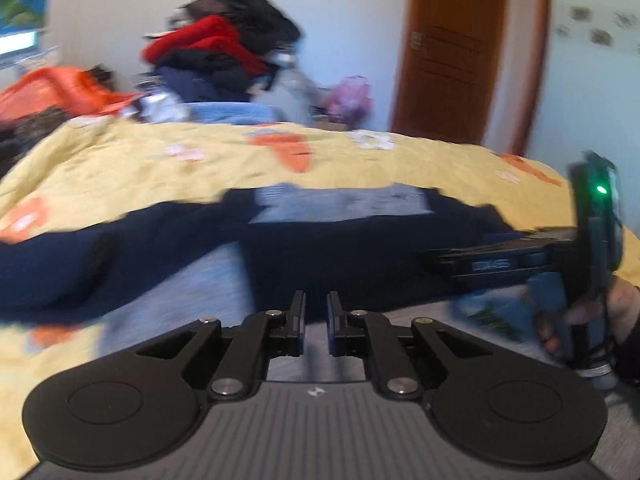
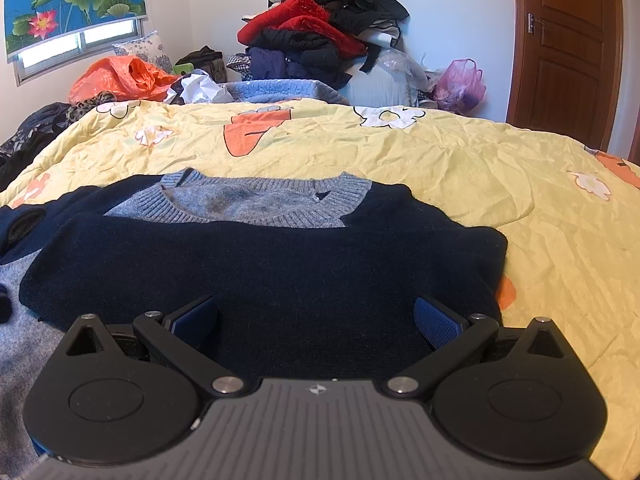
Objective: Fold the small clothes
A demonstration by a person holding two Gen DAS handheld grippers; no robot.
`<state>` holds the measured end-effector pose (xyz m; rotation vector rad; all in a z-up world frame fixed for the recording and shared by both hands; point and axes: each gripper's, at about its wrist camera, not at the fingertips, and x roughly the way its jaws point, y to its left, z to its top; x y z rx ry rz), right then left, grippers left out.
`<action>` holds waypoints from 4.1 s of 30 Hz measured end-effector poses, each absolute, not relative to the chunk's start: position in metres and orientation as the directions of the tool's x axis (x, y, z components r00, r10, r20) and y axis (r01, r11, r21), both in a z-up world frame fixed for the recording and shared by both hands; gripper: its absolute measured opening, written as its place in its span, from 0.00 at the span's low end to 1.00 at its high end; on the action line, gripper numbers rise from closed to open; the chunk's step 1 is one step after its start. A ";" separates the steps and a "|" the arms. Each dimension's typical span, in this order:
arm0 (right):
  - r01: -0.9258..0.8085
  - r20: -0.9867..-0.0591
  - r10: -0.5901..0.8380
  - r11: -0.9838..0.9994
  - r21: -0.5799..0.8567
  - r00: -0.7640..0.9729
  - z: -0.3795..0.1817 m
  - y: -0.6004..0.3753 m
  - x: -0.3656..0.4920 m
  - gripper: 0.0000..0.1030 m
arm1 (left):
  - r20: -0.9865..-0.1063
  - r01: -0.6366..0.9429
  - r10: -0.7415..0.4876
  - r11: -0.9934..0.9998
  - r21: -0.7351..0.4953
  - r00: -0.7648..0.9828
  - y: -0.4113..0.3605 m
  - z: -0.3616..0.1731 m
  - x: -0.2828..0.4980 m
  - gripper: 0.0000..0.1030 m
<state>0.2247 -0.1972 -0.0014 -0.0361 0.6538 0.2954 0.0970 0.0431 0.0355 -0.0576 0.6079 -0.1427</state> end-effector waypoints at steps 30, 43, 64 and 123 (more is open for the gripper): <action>-0.295 -0.563 0.816 0.574 0.764 0.131 0.000 0.084 0.286 0.52 | -0.501 -0.265 0.002 0.851 -0.454 0.865 0.196 0.001 0.024 0.97; -0.498 -0.584 0.755 0.645 0.579 0.299 0.082 -0.018 0.297 0.15 | -0.508 -0.267 0.008 0.857 -0.440 0.861 0.195 0.002 0.027 0.98; -0.203 -0.675 0.523 0.844 0.497 0.520 0.046 -0.301 0.267 0.15 | -0.546 -0.277 0.089 0.921 -0.273 0.833 0.168 0.021 0.038 0.98; -0.366 -0.617 0.327 0.928 0.068 0.716 0.024 -0.219 0.144 0.89 | -0.689 0.087 -0.052 0.996 0.016 0.723 0.052 0.022 0.103 1.00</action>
